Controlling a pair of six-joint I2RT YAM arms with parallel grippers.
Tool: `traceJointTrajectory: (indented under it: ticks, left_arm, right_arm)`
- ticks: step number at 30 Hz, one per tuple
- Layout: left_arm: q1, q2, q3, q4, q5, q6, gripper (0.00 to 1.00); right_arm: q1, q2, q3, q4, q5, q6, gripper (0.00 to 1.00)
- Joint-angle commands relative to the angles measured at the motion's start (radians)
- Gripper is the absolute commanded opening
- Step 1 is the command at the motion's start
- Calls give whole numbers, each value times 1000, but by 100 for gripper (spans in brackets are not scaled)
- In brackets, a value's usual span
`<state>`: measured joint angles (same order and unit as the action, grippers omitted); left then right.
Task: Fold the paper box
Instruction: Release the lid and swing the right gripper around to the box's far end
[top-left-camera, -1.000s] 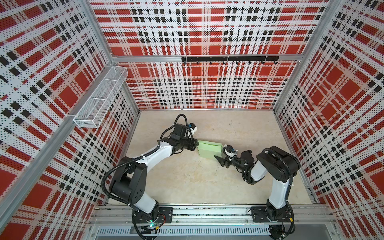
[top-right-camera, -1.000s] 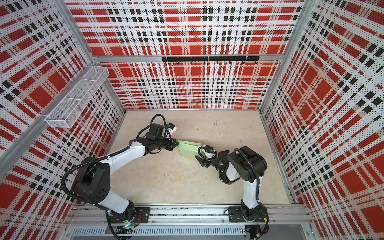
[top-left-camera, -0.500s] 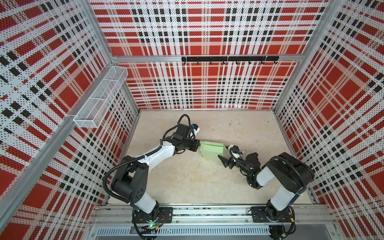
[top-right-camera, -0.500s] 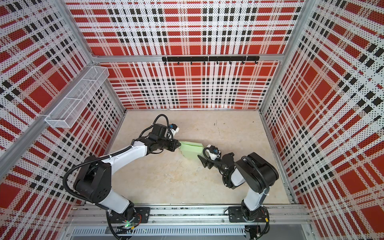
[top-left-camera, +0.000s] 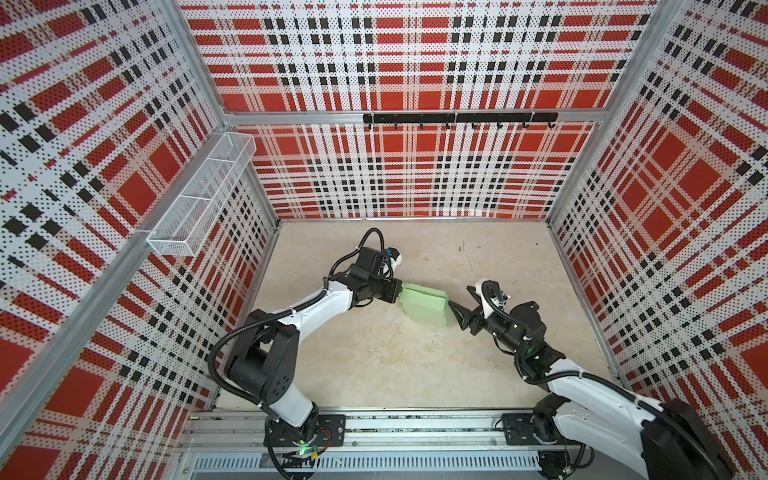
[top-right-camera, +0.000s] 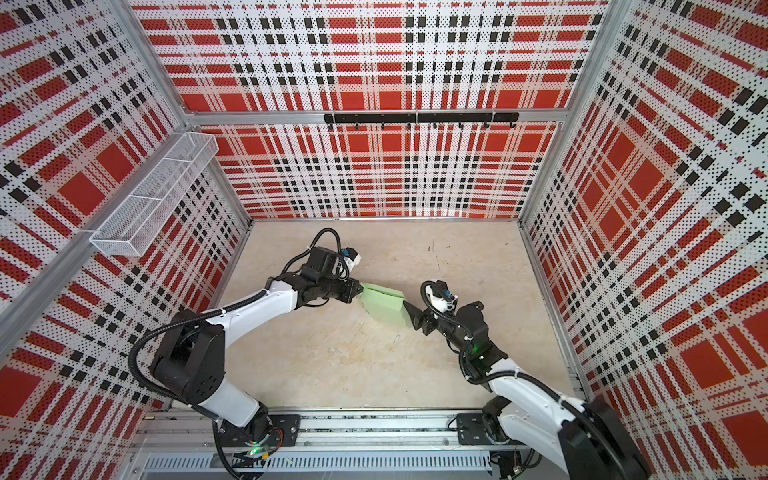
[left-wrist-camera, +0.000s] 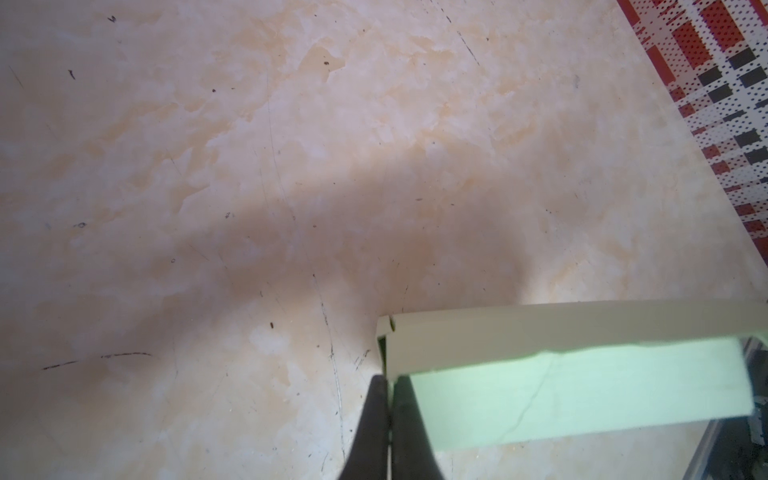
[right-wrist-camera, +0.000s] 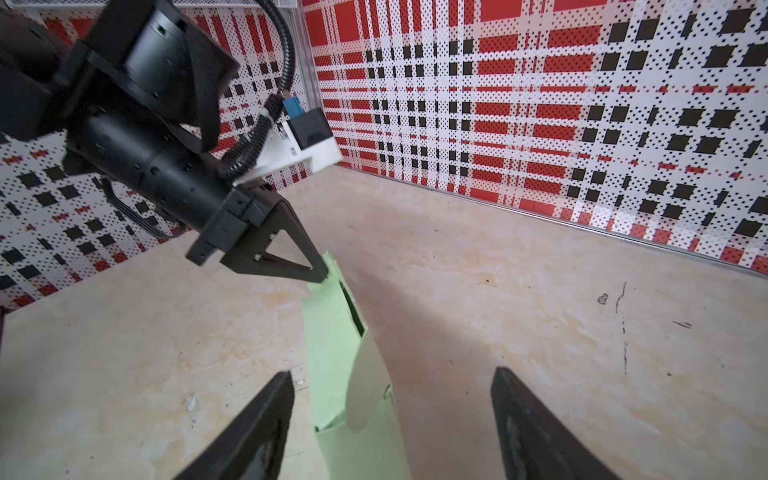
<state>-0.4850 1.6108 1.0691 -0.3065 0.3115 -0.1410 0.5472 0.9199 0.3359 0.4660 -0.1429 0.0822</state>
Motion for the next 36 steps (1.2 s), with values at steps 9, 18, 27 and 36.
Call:
traceJointTrajectory:
  ticks: [9, 18, 27, 36]
  left_arm:
    - [-11, 24, -1, -74, -25, -3, 3]
    - [-13, 21, -1, -75, -29, -1, 3]
    - [-11, 20, -3, -74, -26, -3, 3]
    - [-13, 23, -1, -73, -25, -10, 3]
  right_arm:
    - [36, 36, 445, -877, 110, 211, 49]
    - [154, 261, 700, -1065, 187, 271, 39]
    - [161, 352, 748, -1087, 205, 350, 33]
    - [166, 377, 734, -1049, 206, 405, 22]
